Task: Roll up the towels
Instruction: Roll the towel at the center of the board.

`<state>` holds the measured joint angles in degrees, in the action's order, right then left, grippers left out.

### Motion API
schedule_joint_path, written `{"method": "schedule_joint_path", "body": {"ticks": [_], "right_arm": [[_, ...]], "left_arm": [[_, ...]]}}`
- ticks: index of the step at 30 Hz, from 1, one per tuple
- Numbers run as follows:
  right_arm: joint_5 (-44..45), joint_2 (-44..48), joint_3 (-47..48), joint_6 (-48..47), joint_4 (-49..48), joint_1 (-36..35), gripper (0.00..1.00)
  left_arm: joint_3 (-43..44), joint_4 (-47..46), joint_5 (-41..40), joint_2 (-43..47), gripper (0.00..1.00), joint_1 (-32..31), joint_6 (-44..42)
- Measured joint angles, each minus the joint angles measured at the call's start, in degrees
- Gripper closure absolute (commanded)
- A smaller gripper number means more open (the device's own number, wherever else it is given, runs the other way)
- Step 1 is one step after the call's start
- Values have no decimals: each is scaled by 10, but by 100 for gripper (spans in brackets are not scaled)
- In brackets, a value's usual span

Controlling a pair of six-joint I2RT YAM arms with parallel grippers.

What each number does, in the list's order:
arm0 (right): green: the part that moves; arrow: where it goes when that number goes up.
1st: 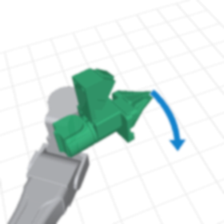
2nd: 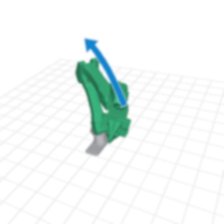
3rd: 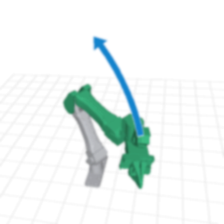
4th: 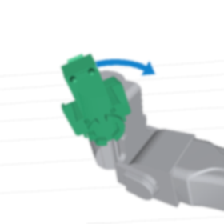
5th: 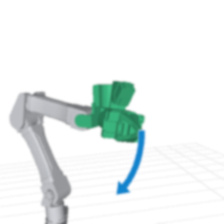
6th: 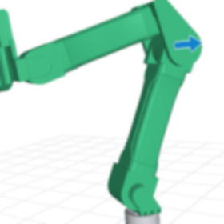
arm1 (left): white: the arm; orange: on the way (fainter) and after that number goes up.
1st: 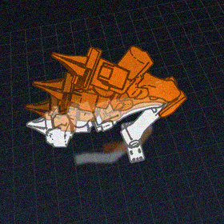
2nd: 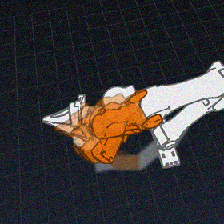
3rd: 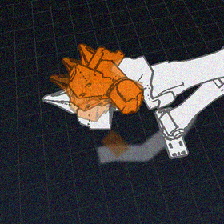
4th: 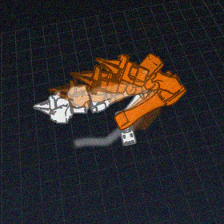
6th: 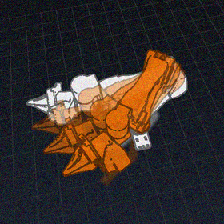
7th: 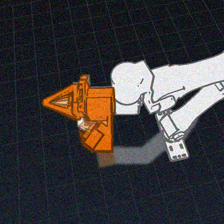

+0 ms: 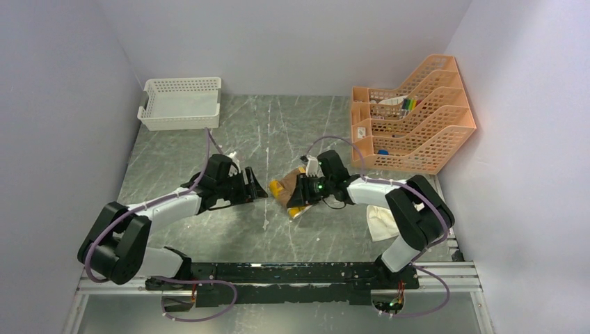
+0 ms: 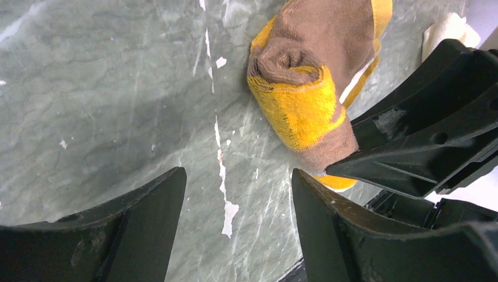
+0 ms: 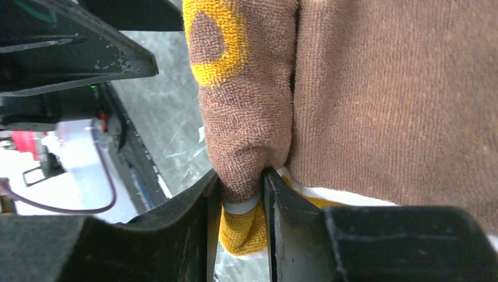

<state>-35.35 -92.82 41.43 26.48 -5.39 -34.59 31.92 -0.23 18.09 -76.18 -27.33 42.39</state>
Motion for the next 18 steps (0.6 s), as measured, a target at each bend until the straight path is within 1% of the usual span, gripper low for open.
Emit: {"method": "schedule_joint_path", "body": {"ticks": [6,10,14,15,17,18], "right_arm": [[-90,-9,-48,68,-82,38,68],[-122,-37,-72,110,-136,43,67],[-137,-54,-79,132,-164,47,67],[-139,-56,-79,136,-171,48,68],[-141,-57,-79,141,-178,51,75],[-141,-58,-79,143,-180,52,77]], "left_arm": [[3,-36,11,-38,24,-10,0],[18,-53,17,-77,25,-23,2],[29,-75,21,-96,25,-27,7],[30,-81,21,-99,25,-28,9],[34,-89,23,-104,26,-28,11],[35,-92,24,-107,26,-28,12]]}}
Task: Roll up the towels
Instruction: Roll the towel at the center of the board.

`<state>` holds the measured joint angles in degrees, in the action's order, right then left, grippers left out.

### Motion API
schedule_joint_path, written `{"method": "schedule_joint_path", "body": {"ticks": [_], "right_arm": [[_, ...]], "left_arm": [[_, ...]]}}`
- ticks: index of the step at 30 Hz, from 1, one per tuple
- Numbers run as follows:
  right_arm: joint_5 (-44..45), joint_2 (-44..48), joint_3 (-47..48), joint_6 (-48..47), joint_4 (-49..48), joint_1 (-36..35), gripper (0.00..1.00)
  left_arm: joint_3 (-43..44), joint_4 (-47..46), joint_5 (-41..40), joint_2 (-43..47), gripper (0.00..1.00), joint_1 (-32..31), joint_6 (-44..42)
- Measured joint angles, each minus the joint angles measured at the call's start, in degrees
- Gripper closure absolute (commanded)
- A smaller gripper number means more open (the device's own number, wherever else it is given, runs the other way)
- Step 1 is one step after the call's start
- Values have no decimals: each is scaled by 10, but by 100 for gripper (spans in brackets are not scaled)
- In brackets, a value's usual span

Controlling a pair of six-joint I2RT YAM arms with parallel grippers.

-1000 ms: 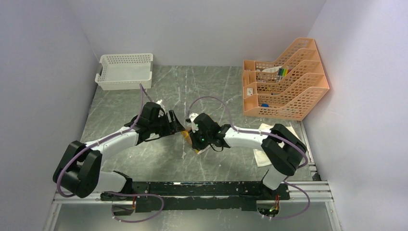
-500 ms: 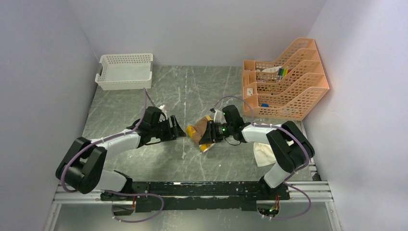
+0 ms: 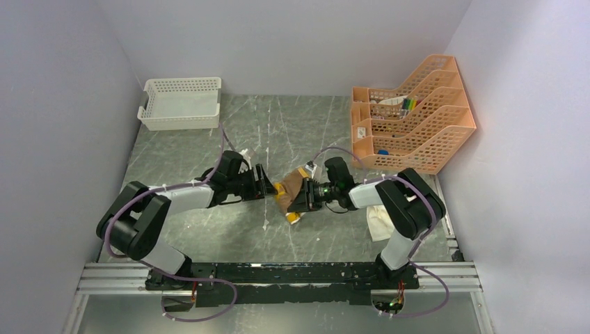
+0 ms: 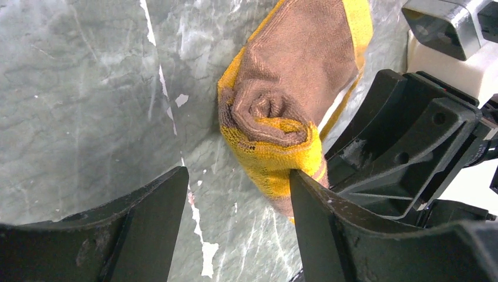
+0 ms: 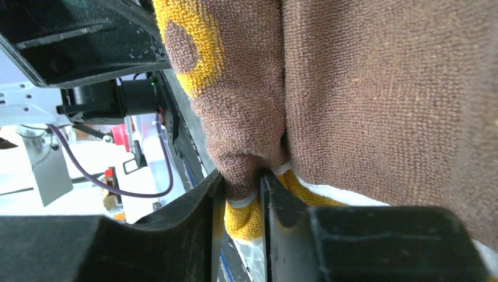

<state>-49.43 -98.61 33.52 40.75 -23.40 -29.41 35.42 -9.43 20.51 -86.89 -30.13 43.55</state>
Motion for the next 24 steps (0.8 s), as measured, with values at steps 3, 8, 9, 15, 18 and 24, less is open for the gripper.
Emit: {"method": "schedule_joint_path", "body": {"ticks": [3,8,9,15,18,24], "right_arm": [[0,-3,-1,8,-8,3,82],[-16,-13,-26,45,-58,25,93],[-20,-17,-32,58,-73,32,96],[-46,-41,-60,132,-168,54,98],[-57,-55,-68,171,-217,58,98],[-74,-89,-69,223,-289,58,98]], "left_arm": [[4,-8,3,-8,26,-3,3],[4,-28,13,-9,26,-10,6],[3,-35,17,-8,25,-11,8],[-38,-80,21,30,24,-14,21],[-45,-97,25,37,25,-15,24],[-31,-127,33,-12,25,-36,23]]}}
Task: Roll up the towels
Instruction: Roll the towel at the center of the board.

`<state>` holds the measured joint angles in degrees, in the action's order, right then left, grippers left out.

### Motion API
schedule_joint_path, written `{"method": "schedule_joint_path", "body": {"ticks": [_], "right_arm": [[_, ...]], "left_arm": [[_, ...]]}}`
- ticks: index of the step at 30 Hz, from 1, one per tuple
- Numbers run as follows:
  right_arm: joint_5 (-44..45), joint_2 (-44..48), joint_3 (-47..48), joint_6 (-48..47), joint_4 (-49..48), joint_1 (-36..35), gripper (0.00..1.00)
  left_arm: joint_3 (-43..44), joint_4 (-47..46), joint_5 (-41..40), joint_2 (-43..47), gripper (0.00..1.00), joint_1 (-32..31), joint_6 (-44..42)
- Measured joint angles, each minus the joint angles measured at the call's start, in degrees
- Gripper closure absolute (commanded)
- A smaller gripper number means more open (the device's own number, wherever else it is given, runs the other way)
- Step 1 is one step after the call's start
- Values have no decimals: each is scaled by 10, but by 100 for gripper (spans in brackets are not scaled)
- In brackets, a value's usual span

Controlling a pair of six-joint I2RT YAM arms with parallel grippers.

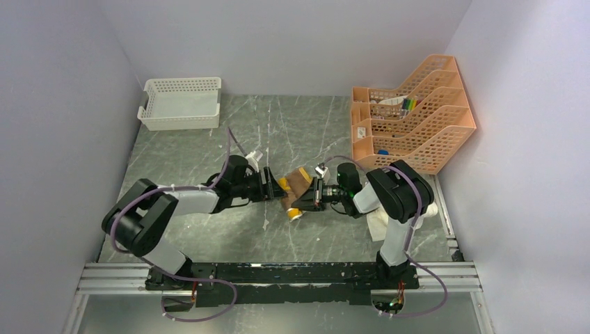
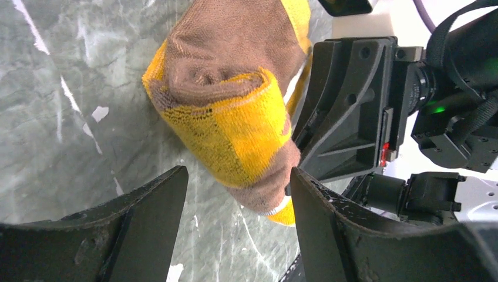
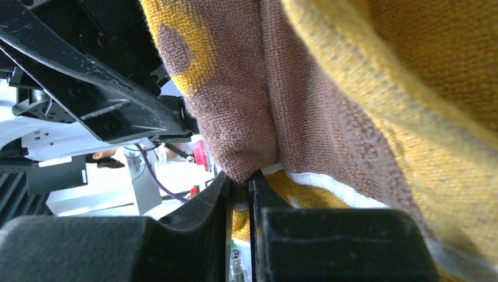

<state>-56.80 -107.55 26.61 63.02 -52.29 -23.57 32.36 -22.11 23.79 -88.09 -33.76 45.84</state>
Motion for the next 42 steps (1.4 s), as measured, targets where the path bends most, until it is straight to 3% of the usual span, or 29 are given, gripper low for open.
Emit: {"method": "schedule_joint_path", "body": {"ticks": [5,7,11,12,13,14,19,23,26,30,35,42], "right_arm": [[-2,-4,1,3,-1,0,98],[-2,-3,2,-3,12,0,97],[0,3,11,-22,42,1,89],[1,5,13,-28,49,1,84],[3,7,16,-34,59,1,79],[7,11,19,-42,71,1,73],[47,64,66,-146,237,-1,53],[212,160,165,-298,449,-42,46],[348,229,221,-392,542,-112,44],[493,267,270,-479,624,-200,43],[644,237,296,-536,702,-290,42],[736,177,306,-560,745,-368,39]], "left_arm": [[30,-8,0,-52,26,-8,-6],[43,-10,0,-71,31,-8,-8],[65,-12,2,-106,54,-10,-11],[69,-12,3,-112,65,-10,-10],[72,-12,5,-116,83,-10,-11],[76,-11,5,-121,92,-10,-13],[104,19,4,-134,93,-11,-19],[122,57,-3,-134,93,-12,-26],[145,99,-12,-134,93,-12,-35],[172,145,-27,-134,93,-12,-44],[182,170,-35,-135,93,-12,-45],[186,180,-37,-137,93,-12,-45]]}}
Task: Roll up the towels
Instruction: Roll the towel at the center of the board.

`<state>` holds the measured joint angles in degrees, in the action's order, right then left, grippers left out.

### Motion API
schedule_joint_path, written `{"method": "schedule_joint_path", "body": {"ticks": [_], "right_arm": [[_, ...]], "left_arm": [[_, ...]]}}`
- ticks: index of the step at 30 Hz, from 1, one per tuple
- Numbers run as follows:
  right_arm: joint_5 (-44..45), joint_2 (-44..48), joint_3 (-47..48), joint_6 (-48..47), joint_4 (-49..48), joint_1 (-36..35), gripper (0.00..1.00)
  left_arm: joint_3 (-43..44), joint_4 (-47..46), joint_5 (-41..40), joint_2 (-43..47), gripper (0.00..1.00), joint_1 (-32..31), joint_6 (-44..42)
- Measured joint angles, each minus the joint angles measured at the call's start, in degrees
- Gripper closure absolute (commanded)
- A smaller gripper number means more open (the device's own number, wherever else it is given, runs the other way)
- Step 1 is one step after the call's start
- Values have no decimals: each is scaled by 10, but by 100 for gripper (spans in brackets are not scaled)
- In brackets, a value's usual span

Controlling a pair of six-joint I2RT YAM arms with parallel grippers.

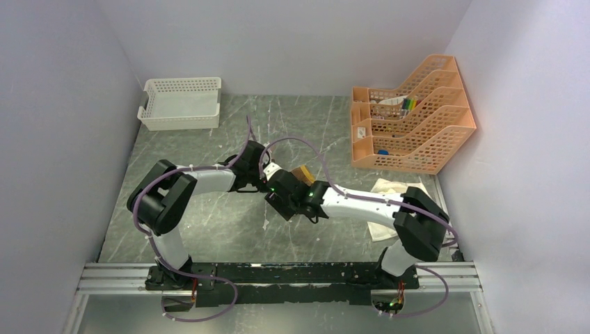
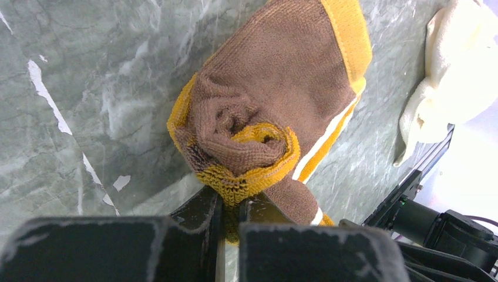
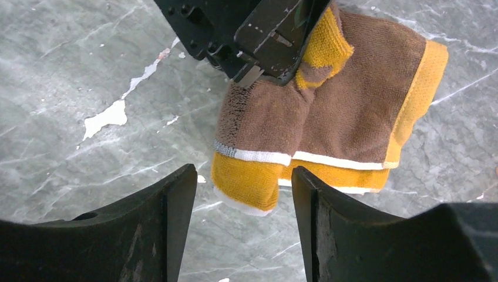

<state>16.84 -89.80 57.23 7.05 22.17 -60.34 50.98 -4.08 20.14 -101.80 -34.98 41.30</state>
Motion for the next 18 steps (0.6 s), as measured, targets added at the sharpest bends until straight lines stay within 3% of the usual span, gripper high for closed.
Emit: {"method": "schedule_joint_path", "body": {"ticks": [14,18], "right_arm": [[50,-82,19,10,-4,-21,42],[66,-93,19,21,-4,-21,53]], "left_arm": [[0,-1,3,-4,91,0,0],[0,-2,4,-4,88,0,1]]}}
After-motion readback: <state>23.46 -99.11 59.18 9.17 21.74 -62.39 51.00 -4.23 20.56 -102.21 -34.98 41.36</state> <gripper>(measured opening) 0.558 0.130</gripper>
